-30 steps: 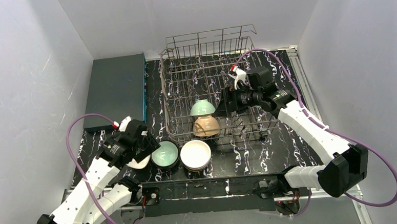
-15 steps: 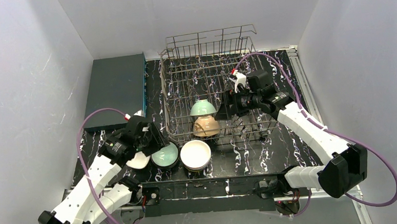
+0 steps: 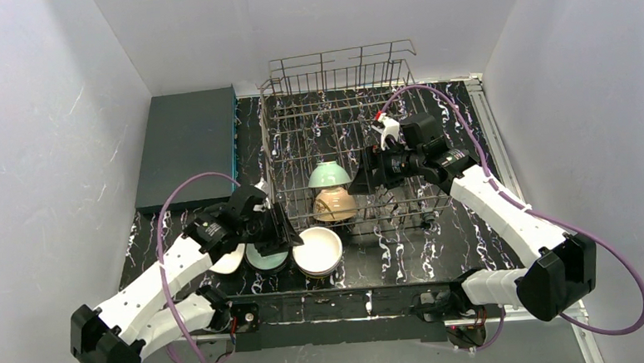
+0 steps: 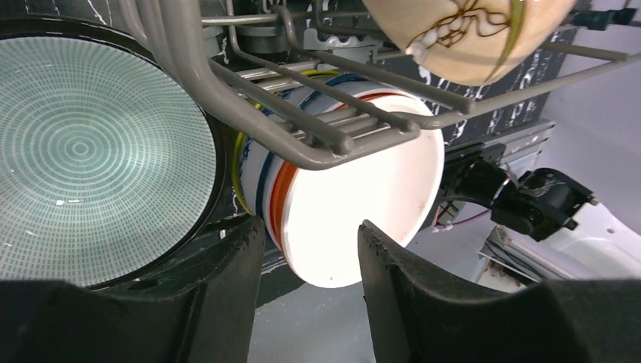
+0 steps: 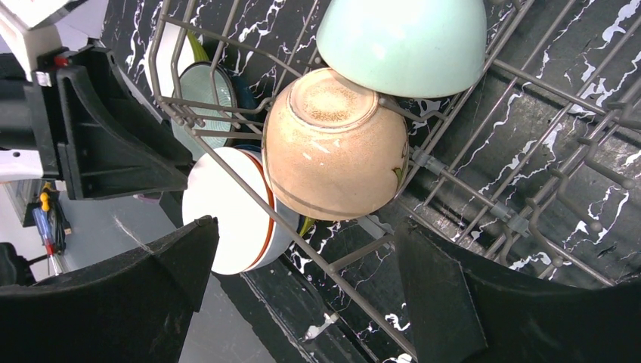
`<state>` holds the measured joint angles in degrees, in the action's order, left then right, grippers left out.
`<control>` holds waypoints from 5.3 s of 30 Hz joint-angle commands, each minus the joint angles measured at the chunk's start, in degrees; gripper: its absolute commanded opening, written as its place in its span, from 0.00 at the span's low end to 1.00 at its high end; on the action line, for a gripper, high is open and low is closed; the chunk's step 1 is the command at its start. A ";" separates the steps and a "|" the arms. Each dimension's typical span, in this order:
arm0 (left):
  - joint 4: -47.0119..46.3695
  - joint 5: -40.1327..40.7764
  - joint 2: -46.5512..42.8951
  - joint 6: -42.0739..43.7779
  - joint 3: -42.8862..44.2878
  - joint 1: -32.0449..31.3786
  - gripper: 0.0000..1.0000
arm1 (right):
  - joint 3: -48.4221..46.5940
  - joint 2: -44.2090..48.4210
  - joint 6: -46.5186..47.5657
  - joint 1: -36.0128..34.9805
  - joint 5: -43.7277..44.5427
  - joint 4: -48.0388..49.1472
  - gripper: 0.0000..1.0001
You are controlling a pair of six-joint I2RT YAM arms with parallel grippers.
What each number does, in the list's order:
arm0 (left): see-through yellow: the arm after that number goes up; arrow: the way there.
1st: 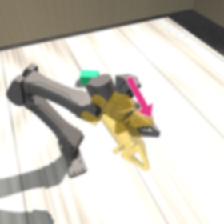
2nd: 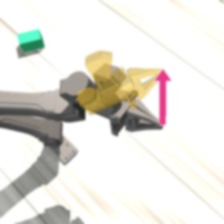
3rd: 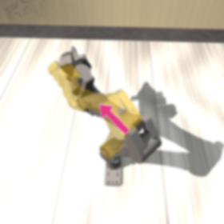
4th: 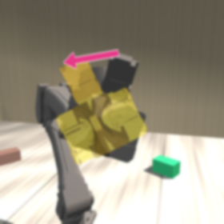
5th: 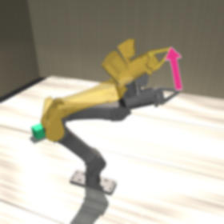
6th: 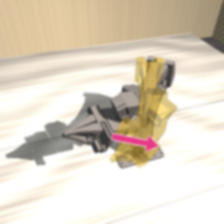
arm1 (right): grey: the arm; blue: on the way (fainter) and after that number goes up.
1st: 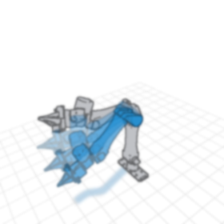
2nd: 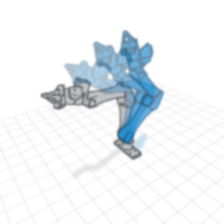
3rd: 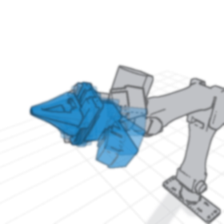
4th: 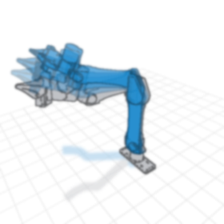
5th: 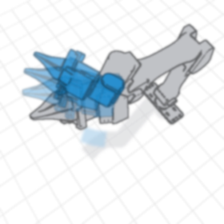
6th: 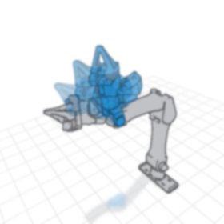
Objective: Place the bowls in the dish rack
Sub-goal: Pick up the bowl from the center of the board, then place the bowl in the dish rack.
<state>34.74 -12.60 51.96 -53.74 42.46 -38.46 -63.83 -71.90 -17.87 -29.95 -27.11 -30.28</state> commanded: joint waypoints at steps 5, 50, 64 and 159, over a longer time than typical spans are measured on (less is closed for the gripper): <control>4.78 4.94 5.62 0.47 1.55 -4.30 0.45 | 0.13 1.02 -0.32 0.26 0.66 1.16 0.94; 8.51 27.50 3.48 14.54 22.98 -8.48 0.00 | -5.68 5.64 -11.50 0.25 -10.93 11.84 0.99; 5.03 29.90 10.97 13.83 29.06 -8.47 0.00 | -1.76 0.50 -16.57 -0.19 -12.91 14.73 0.94; -30.93 -21.76 15.63 -6.96 17.13 4.37 0.29 | -0.53 -0.68 -6.88 4.90 -16.06 14.57 0.45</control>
<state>2.85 -33.17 68.16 -61.56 58.89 -34.63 -62.87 -74.28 -25.80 -25.10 -43.27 -16.58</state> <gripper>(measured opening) 0.647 0.303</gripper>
